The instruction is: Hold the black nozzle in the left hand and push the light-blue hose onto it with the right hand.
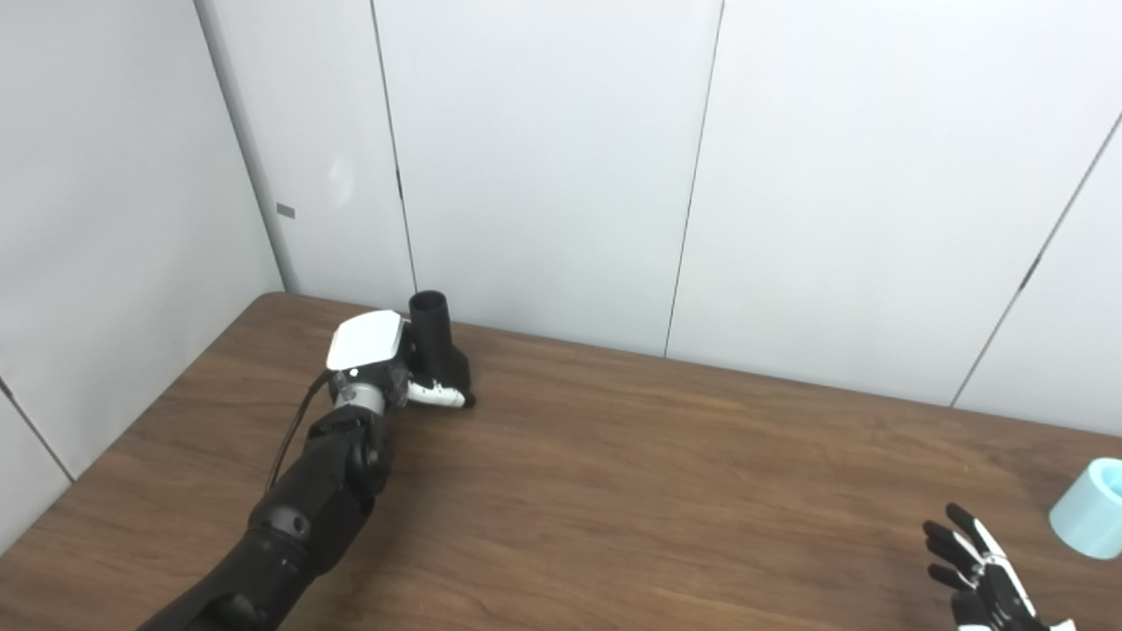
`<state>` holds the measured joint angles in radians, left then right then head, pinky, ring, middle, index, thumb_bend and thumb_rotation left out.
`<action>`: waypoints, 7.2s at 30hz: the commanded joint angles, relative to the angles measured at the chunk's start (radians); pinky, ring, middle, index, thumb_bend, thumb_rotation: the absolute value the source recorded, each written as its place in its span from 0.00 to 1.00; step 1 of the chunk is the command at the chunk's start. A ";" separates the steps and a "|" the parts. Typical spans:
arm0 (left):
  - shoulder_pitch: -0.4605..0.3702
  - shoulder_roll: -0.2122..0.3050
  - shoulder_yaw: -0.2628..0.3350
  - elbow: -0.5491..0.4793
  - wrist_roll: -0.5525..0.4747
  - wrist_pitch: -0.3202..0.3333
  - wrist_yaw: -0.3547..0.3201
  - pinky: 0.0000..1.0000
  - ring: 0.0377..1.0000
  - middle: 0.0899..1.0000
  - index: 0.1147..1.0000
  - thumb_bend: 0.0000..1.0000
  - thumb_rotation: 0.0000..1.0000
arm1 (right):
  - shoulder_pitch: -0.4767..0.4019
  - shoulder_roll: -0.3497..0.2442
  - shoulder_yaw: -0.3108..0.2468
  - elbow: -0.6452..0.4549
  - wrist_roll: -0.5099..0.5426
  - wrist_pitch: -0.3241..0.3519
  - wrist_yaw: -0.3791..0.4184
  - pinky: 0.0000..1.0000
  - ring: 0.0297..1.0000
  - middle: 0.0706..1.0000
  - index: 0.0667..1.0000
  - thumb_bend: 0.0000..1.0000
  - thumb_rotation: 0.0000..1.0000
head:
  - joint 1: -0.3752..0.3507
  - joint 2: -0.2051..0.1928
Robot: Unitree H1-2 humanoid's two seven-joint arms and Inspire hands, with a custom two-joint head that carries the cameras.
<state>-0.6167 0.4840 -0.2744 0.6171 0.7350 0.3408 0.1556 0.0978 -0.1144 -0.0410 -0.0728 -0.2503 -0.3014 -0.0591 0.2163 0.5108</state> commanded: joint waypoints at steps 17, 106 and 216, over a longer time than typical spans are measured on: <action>0.021 0.021 -0.018 -0.074 0.034 0.018 0.020 0.84 0.74 0.59 0.42 0.52 0.05 | 0.081 0.000 0.006 0.083 -0.005 -0.004 -0.009 0.77 0.82 0.81 0.88 0.45 1.00 | -0.007 0.015; 0.537 -0.210 -0.185 -0.788 0.349 -0.208 -0.229 0.47 0.51 0.40 0.42 0.53 0.00 | -0.275 -0.240 -0.050 -0.267 -0.253 0.533 0.059 0.75 0.81 0.82 0.80 0.79 0.23 | -0.559 0.126; 0.556 -0.228 -0.125 -0.856 0.364 -0.252 -0.366 0.40 0.44 0.34 0.43 0.52 0.00 | -0.629 -0.456 0.157 -0.181 -0.512 0.771 0.428 0.39 0.38 0.48 0.46 0.52 0.00 | -0.460 0.204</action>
<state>-0.0864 0.2566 -0.3796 -0.2568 1.0919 0.0875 -0.1908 -0.5137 -0.5742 0.1366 -0.1911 -0.7520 0.4645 0.3466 -0.2440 0.7133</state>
